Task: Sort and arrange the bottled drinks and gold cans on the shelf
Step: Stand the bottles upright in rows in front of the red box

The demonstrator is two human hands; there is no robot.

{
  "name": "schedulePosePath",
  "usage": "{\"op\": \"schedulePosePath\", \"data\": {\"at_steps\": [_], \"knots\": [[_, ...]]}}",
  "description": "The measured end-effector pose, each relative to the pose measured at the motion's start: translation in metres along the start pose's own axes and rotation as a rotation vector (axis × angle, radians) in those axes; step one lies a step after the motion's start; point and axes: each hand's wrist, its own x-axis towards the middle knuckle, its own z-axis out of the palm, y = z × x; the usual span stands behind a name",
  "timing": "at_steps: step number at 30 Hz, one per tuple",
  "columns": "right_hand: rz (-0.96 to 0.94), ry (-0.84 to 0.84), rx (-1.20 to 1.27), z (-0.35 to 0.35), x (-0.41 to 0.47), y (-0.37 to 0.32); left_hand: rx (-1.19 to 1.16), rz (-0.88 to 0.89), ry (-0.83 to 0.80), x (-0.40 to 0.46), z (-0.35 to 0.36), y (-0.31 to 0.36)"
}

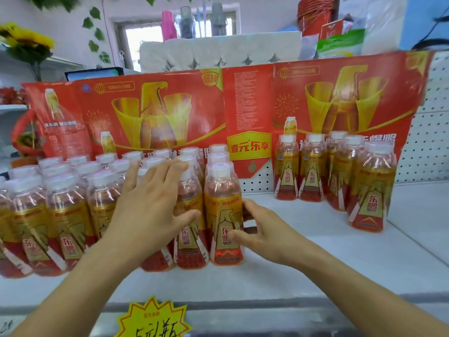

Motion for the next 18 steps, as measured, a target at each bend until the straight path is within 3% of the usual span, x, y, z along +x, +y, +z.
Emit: {"op": "schedulePosePath", "data": {"at_steps": [3,7,9,12,18], "knots": [[-0.047,-0.018,-0.041,-0.029,0.002,-0.007,-0.168,-0.035,-0.108,0.016,-0.027,0.009],[-0.066,0.373,-0.13,-0.106,0.043,0.008,-0.496,-0.068,-0.182,0.063,-0.047,0.029],[-0.023,0.445,-0.317,-0.137,0.073,0.025,-0.562,-0.075,-0.261,0.093,-0.041,0.038],[0.08,0.403,-0.521,-0.166,0.112,0.043,-0.503,-0.075,-0.374,0.126,-0.027,0.045],[0.182,0.179,-0.623,-0.179,0.143,0.059,-0.341,-0.105,-0.548,0.143,-0.007,0.048]]}}
